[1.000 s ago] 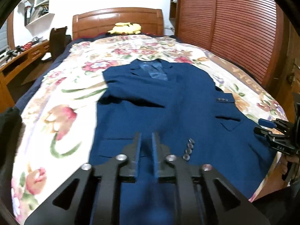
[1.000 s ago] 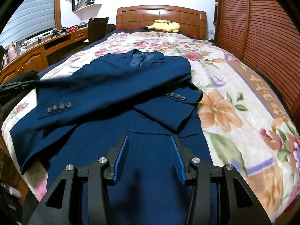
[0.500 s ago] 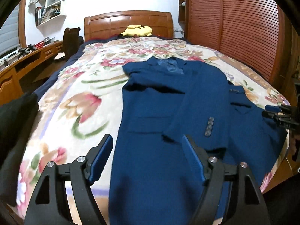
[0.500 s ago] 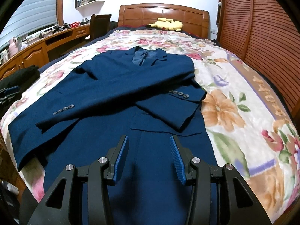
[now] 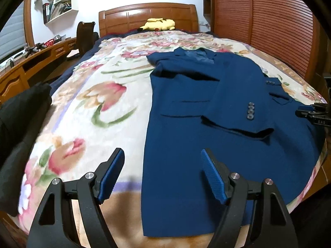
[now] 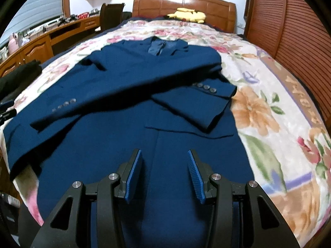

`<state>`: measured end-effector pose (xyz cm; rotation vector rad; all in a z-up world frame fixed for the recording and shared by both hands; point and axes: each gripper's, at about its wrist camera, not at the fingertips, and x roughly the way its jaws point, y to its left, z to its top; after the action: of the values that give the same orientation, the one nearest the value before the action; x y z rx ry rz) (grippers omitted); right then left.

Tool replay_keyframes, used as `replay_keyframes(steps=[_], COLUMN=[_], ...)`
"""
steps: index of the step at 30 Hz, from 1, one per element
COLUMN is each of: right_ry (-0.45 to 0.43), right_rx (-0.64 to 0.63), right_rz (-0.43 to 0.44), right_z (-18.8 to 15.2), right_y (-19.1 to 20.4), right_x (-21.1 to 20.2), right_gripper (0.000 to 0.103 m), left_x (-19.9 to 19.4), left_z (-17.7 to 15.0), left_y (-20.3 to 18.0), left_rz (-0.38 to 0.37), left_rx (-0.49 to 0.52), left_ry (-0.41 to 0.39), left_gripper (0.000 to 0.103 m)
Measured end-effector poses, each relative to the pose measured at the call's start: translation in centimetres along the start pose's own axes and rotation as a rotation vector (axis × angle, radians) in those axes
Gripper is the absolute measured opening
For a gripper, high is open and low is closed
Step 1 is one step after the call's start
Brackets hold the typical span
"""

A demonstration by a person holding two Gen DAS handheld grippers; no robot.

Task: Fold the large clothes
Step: 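Close the left tool on the jacket hem while the right tool grasps the hem too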

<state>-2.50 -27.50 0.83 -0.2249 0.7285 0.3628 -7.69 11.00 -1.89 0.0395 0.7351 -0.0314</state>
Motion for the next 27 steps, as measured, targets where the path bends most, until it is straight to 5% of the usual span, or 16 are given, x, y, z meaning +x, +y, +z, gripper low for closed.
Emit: replay_keyframes(steps=[11, 20, 27], right_ry=[0.024, 0.045, 0.059], right_rx=[0.014, 0.019, -0.039], right_rz=[0.016, 0.034, -0.038], right_z=[-0.4, -0.4, -1.7], right_y=[-0.2, -0.7, -2.7], right_x=[1.4, 1.2, -1.6], right_gripper=[0.061, 0.062, 0.062], left_x=[1.6, 1.6, 1.5], left_z=[-1.9, -2.1, -2.2], left_y=[0.6, 0.6, 0.7], left_rz=[-0.003, -0.006, -0.012], left_rx=[-0.021, -0.032, -0.037], left_ry=[0.046, 0.036, 0.027], left_gripper=[0.077, 0.078, 0.078])
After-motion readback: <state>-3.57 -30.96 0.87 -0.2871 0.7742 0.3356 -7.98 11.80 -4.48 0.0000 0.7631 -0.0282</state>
